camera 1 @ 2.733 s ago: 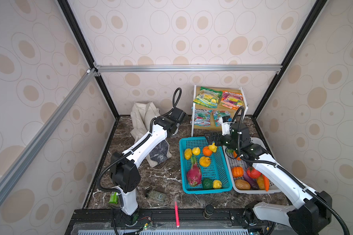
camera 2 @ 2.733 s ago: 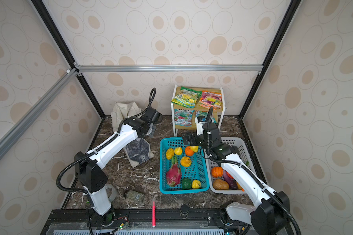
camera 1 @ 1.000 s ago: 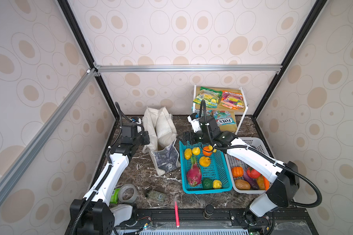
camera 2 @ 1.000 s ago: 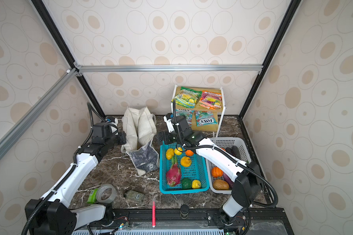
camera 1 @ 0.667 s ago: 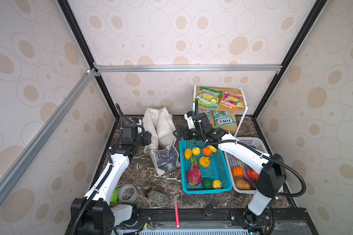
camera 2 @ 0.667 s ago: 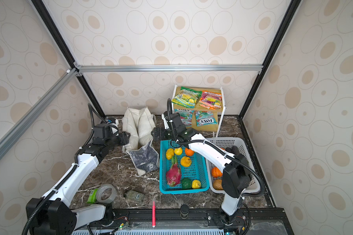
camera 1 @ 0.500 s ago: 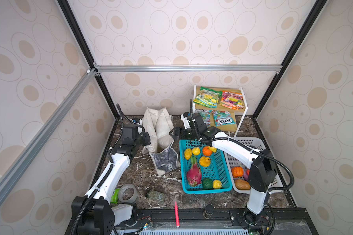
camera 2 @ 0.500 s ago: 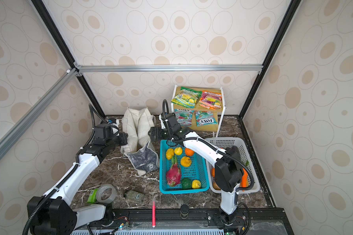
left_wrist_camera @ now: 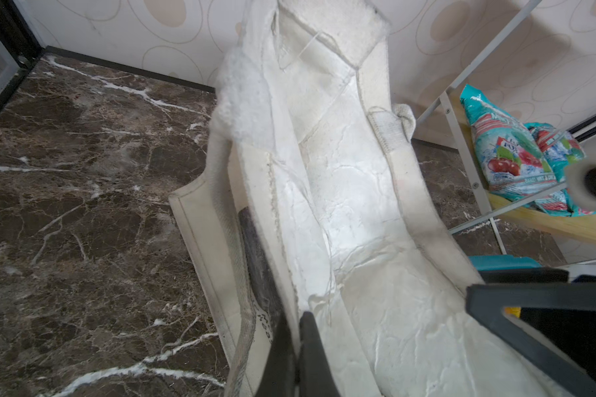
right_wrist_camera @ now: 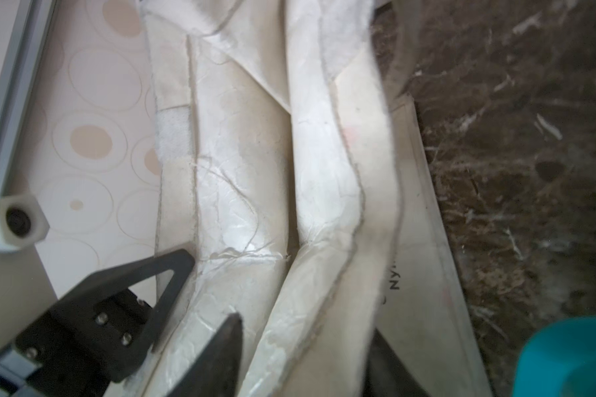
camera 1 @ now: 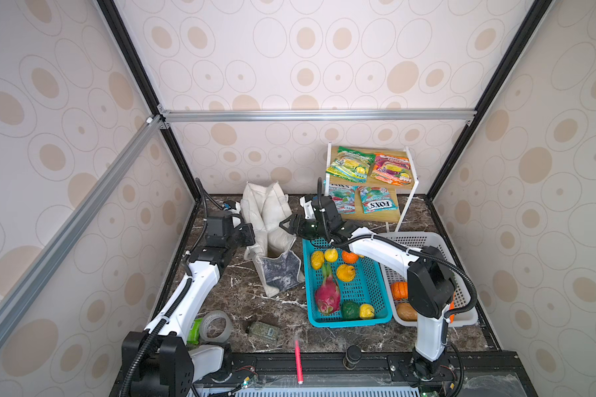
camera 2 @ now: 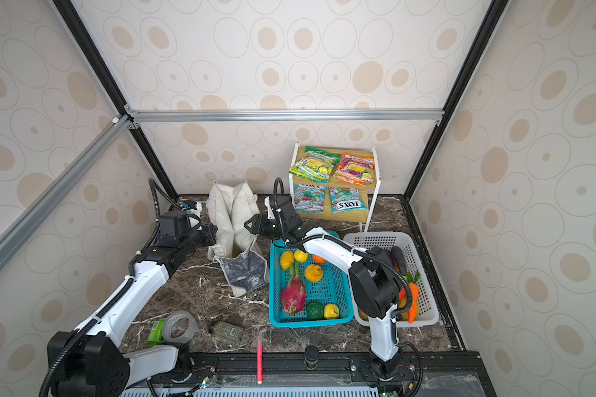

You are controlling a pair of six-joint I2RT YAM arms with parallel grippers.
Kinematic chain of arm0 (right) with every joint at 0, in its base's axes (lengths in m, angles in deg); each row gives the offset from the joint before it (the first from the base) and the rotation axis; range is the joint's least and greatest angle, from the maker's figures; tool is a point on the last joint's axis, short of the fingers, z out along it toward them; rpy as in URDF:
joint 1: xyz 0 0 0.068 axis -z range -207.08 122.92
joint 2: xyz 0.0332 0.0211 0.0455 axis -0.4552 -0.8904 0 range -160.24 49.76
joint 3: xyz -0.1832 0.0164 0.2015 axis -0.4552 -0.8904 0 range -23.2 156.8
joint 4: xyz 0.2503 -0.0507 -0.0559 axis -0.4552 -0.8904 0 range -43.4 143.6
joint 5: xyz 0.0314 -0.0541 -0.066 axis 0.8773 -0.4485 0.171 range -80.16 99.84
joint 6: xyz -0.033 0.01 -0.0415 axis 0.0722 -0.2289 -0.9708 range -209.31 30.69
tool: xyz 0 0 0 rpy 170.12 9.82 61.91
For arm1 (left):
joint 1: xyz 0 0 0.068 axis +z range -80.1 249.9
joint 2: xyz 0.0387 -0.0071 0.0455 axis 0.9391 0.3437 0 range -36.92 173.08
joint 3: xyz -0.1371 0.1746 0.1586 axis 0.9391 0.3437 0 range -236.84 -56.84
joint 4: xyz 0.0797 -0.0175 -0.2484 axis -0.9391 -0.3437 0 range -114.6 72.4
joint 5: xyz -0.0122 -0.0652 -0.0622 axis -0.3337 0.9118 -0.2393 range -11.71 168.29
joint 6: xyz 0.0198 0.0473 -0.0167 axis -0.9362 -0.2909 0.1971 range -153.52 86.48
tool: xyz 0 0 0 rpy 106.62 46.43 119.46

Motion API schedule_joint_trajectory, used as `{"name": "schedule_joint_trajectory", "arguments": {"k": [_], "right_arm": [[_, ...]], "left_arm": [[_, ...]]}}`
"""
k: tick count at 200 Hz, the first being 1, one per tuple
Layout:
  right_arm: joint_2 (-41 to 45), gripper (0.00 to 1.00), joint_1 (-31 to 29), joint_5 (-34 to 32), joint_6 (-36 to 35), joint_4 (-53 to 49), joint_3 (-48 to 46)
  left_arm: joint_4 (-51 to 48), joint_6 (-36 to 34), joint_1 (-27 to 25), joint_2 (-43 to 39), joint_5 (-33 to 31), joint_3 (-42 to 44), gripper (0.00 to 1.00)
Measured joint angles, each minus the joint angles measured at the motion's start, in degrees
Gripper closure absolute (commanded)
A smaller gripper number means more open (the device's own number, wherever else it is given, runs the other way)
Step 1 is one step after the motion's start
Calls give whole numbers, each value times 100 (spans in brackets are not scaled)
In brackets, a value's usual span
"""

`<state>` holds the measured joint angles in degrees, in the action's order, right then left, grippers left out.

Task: Place the food into the grocery bag and tie it
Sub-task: 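Grasp the bag rim with the left gripper while right pinches the opposite rim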

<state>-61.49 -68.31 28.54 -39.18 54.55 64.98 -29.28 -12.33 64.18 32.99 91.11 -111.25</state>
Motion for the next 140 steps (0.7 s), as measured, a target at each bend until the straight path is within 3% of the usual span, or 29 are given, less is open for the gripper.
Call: {"name": "schedule_joint_trajectory", "arguments": {"k": [13,53,98,140], "right_arm": [[2,100,0,-26,28,44,-52],[341,100,-17,-343,-321,-170,-173],[1526,100,-111,-1598,-1497,-1298,-404],[1982,100,-179,-2568,-2374,-1714,-651]], "left_arm": [[-24,-4,4,-20,-4,-2,100],[-433,-92,101,-190,-385,-133,100],[-730,-195,627,-470,-715,-330,100],[-850,-280,658,-610,-752,-382,100]]}}
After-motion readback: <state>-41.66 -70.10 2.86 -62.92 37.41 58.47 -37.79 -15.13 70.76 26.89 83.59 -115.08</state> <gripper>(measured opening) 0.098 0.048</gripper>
